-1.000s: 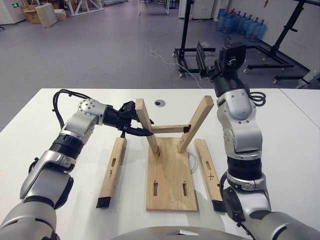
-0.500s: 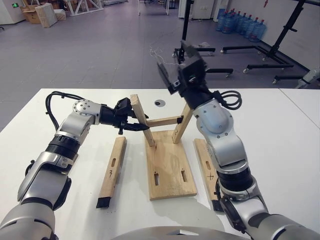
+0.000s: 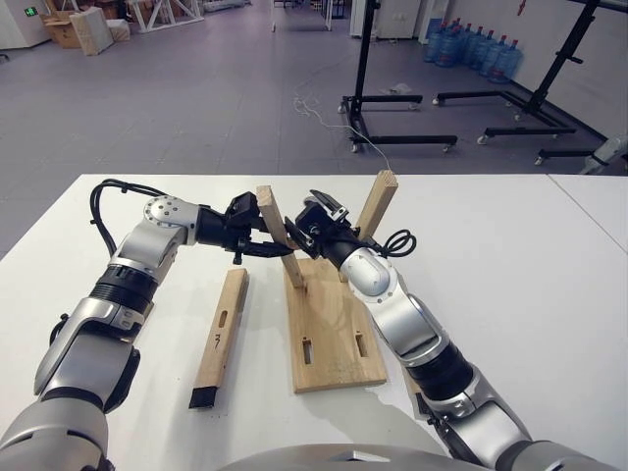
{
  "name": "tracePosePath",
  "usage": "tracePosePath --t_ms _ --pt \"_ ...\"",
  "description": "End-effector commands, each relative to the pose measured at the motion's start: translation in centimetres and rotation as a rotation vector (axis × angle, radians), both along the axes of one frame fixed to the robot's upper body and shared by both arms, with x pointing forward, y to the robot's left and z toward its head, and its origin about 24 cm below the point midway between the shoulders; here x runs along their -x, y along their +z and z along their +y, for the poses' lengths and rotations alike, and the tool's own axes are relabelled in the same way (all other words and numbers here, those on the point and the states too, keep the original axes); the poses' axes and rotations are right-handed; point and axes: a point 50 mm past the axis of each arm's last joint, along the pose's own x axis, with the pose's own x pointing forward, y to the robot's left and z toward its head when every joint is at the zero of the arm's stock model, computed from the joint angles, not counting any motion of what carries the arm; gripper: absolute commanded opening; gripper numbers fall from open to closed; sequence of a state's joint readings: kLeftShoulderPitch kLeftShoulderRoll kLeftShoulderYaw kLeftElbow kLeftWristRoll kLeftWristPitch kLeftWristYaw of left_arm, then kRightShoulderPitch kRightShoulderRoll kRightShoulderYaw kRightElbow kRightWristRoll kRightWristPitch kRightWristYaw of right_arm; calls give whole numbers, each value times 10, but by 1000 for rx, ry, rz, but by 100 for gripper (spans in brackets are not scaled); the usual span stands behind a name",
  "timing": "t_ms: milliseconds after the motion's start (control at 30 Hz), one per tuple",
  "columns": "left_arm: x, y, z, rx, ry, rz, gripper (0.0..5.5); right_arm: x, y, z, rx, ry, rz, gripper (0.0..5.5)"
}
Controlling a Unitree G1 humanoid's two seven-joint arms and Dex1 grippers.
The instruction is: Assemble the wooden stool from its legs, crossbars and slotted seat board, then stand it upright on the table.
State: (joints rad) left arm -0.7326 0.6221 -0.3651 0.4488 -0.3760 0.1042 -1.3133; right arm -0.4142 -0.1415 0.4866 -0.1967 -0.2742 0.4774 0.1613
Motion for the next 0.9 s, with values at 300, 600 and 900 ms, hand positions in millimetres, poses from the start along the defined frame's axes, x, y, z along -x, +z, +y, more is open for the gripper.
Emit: tracePosePath --t_ms 300,600,900 --pt "8 -35 16 -288 31 13 202 -5 30 -29 -269 -81 -88 352" --pt "0 -16 29 -208 130 -8 255 -5 134 -66 -529 -27 -442 352" --pt "-10 8 38 -191 178 -93 371 -9 134 -75 -536 -81 -467 352"
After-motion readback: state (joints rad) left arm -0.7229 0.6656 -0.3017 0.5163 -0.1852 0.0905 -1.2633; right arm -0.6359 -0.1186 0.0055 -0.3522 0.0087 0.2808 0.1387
